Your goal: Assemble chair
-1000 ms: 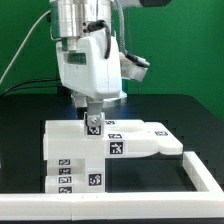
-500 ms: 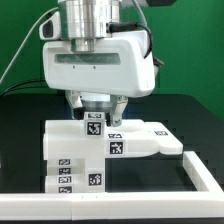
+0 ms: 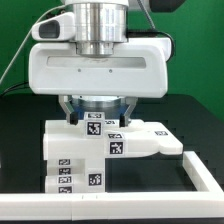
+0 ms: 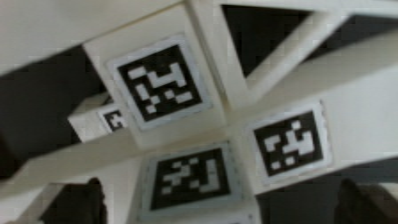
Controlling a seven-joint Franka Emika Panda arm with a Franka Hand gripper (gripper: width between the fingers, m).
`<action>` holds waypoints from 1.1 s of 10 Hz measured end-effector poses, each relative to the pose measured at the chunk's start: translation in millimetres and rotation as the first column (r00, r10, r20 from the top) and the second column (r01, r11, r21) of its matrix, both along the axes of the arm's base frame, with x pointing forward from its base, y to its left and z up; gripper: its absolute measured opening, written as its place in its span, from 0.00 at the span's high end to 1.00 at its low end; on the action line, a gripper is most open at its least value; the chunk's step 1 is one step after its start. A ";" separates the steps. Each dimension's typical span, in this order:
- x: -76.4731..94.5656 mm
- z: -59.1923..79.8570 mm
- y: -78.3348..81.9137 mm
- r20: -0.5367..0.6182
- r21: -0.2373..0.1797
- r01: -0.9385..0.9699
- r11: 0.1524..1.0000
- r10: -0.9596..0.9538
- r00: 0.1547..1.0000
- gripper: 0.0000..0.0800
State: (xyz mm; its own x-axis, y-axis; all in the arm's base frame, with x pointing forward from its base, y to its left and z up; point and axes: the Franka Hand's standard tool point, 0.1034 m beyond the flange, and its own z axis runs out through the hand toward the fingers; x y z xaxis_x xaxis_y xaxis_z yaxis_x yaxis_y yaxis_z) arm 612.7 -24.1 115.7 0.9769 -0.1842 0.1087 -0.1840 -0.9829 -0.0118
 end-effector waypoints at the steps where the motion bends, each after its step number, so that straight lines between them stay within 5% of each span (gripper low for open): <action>1: 2.2 -0.4 -1.7 0.013 -0.014 -0.067 0.998 0.067 0.998 0.19; 2: 2.1 -0.5 -1.4 0.014 -0.006 -0.013 1.000 0.013 1.000 0.19; 3: 2.1 -0.5 -1.7 0.014 -0.006 -0.015 1.000 0.015 1.000 0.36; 4: 2.2 -0.5 -1.3 0.015 0.005 0.056 0.998 -0.056 0.998 0.36; 6: 2.2 -0.6 -1.2 0.014 0.024 0.207 0.978 -0.208 0.978 0.65; 11: 2.2 -1.5 -5.9 0.003 0.065 0.546 0.835 -0.547 0.837 0.65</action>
Offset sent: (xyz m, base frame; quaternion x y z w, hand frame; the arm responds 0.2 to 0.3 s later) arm 0.0000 0.0000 0.0000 0.0000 0.0000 0.0650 0.9979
